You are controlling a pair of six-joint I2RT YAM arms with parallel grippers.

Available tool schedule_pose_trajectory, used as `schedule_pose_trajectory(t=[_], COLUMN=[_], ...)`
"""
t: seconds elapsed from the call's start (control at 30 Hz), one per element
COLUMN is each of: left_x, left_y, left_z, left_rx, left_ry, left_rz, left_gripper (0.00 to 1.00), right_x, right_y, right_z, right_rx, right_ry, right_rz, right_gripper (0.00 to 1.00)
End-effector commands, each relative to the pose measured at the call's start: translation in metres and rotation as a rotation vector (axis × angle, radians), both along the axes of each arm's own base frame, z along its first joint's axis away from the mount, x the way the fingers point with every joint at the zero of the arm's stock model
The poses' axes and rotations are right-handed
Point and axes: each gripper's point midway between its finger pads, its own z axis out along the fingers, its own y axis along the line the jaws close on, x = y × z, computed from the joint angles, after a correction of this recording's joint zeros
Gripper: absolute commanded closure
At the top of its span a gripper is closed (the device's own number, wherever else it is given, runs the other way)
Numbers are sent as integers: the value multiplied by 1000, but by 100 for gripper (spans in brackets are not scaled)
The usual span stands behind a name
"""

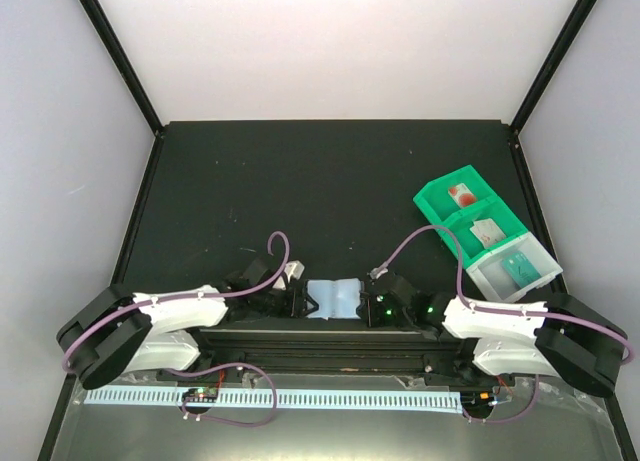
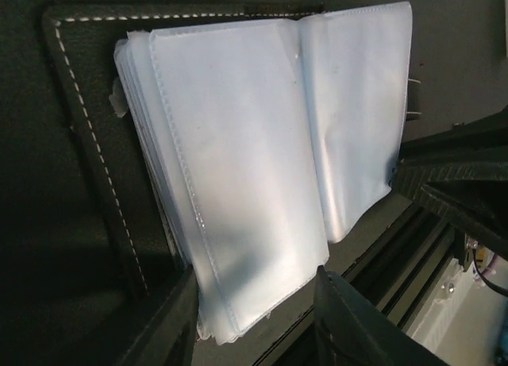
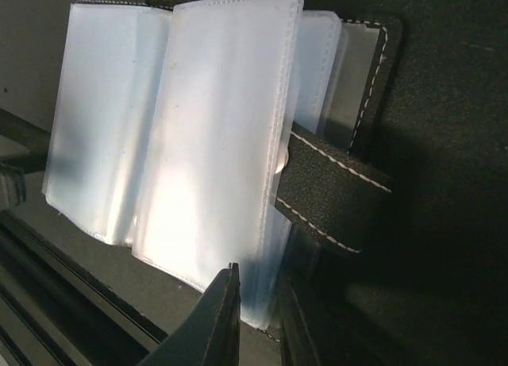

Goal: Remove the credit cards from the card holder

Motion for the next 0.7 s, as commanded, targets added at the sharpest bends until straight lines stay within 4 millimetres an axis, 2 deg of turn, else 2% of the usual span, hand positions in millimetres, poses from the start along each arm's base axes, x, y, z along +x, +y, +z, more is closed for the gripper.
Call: schedule_pose_trajectory(t=[0.0,0.17,0.3,0.53,0.67], left_x=[5,4,6,8,12], left_y=[-13,-23,-28,-33,-36], left_z=[16,35,46,53,50], left_rx=[-52,-136,-176,-219,-230], left_ry=[-16,-15,-30,-30,-18], left_rz=[-27,-41,-43,-37,-16], left_gripper=[61,72,76,74,80], right_x=[-7,-9,-8,-8,-8], right_y=[-10,-7,-5,-3,-3], right_z=[-19,-20,-19,-17,-17], right_rx=[-38,-30,-26,-3,10], right_ry=[15,16,6,-5,-10], right_rz=[-12,0,3,8,1], right_gripper=[83,87,88,88,89])
